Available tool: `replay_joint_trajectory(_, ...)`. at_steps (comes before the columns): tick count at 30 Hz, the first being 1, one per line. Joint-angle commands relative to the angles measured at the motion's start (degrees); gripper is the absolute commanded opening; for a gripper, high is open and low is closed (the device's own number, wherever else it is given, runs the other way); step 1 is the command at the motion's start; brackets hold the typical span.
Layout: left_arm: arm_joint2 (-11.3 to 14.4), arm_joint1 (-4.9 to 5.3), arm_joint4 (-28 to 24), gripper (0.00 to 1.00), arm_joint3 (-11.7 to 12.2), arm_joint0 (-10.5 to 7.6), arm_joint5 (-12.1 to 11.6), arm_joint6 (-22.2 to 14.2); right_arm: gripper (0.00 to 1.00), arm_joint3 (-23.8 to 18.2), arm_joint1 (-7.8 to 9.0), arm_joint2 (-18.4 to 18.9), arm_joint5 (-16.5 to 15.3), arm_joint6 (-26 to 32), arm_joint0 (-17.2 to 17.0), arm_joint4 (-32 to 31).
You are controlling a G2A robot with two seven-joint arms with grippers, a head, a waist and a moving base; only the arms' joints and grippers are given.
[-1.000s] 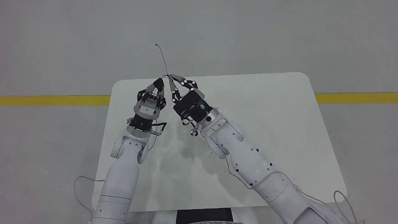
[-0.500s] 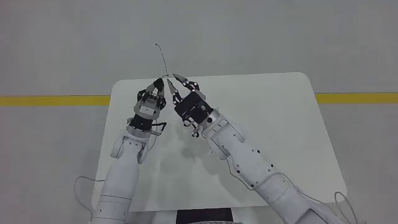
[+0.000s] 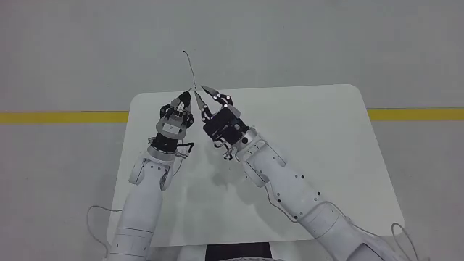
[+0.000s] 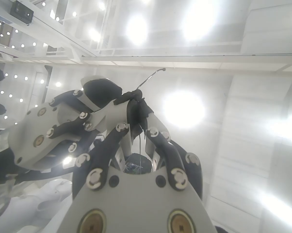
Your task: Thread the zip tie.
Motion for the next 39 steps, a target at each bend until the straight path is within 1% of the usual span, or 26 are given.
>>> replay_joint_trajectory(1, 0.0, 0.0, 0.0, 0.0, 0.0, 0.0, 0.0, 0.0, 0.14, -0.1, 0.07, -0.1, 0.1, 0.0, 0.0, 0.0)
replay_joint_trajectory(18, 0.0, 0.0, 0.0, 0.0, 0.0, 0.0, 0.0, 0.0, 0.14, 0.1, -0.11, -0.5, 0.3, -0.4, 0.4, 0.0)
replay_joint_trajectory(20, 0.0, 0.0, 0.0, 0.0, 0.0, 0.0, 0.0, 0.0, 0.12, 0.2, -0.14, -0.6, 0.3, -0.4, 0.5, 0.0)
replay_joint_trajectory(27, 0.0, 0.0, 0.0, 0.0, 0.0, 0.0, 0.0, 0.0, 0.12, 0.2, -0.15, -0.6, 0.5, -0.4, 0.5, 0.0)
replay_joint_trajectory(35, 0.0, 0.0, 0.0, 0.0, 0.0, 0.0, 0.0, 0.0, 0.09, 0.2, -0.12, -0.6, 0.4, -0.5, 0.5, 0.0)
replay_joint_trajectory(37, 0.0, 0.0, 0.0, 0.0, 0.0, 0.0, 0.0, 0.0, 0.1, 0.2, -0.12, -0.6, 0.4, -0.5, 0.5, 0.0)
replay_joint_trajectory(39, 0.0, 0.0, 0.0, 0.0, 0.0, 0.0, 0.0, 0.0, 0.09, 0.2, -0.12, -0.6, 0.4, -0.5, 0.6, 0.0)
